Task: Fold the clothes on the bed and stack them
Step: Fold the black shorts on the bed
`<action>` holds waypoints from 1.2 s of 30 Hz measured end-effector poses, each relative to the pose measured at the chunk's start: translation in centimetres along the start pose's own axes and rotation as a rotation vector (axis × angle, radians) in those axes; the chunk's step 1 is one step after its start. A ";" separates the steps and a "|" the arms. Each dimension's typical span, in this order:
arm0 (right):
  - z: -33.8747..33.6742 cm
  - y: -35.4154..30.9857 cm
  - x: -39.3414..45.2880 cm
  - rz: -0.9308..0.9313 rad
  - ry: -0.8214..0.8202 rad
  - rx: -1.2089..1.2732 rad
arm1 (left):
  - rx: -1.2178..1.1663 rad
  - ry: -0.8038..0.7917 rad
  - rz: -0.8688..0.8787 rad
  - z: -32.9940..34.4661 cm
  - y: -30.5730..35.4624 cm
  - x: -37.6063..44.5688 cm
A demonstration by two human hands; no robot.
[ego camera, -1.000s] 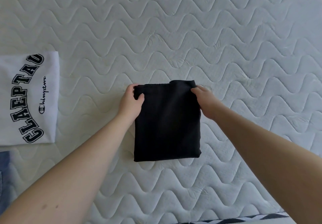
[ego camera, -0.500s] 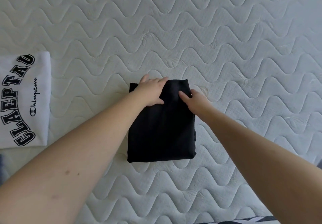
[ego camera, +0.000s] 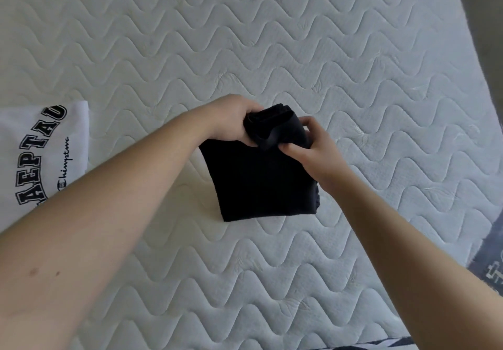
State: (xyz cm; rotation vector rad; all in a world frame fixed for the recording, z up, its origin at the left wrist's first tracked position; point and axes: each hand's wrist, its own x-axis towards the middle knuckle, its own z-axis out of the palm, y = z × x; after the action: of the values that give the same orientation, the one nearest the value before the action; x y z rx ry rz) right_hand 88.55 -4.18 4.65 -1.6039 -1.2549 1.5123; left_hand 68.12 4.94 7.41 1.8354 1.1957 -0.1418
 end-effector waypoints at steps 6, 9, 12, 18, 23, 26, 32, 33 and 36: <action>-1.0 -5.5 -3.3 -0.218 0.172 -0.189 | 0.155 0.328 0.309 -2.4 4.4 -3.5; 1.1 -3.8 -5.5 -0.259 0.245 -0.317 | 0.402 0.465 0.494 0.2 3.3 -5.5; 4.6 1.2 -7.8 -0.340 0.331 -0.524 | 0.560 0.496 0.516 5.2 -0.2 -7.6; 10.2 10.7 -13.0 -0.287 0.150 -0.772 | 0.639 0.508 0.416 17.3 -7.2 -11.6; 11.2 13.1 -14.8 -0.312 0.023 -0.733 | 0.630 0.563 0.189 22.7 -11.2 -14.7; 9.8 13.3 -15.5 -0.126 0.176 -0.586 | 0.552 0.559 0.064 24.4 -10.9 -16.2; 7.3 12.2 -13.6 0.593 0.471 -0.068 | -0.163 0.855 -0.361 26.9 -7.1 -16.6; 7.5 12.0 -13.1 0.641 0.441 -0.001 | -0.354 0.910 -0.484 26.9 -6.2 -16.2; 9.0 11.4 -12.0 0.685 0.362 0.155 | -0.870 0.804 -0.770 26.9 -4.6 -14.7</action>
State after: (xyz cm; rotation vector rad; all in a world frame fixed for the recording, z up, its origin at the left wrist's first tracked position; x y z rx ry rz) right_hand 83.61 -20.92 -2.26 -2.1990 -0.3862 1.5367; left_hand 66.47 -24.12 -3.21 0.5795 2.0406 0.6532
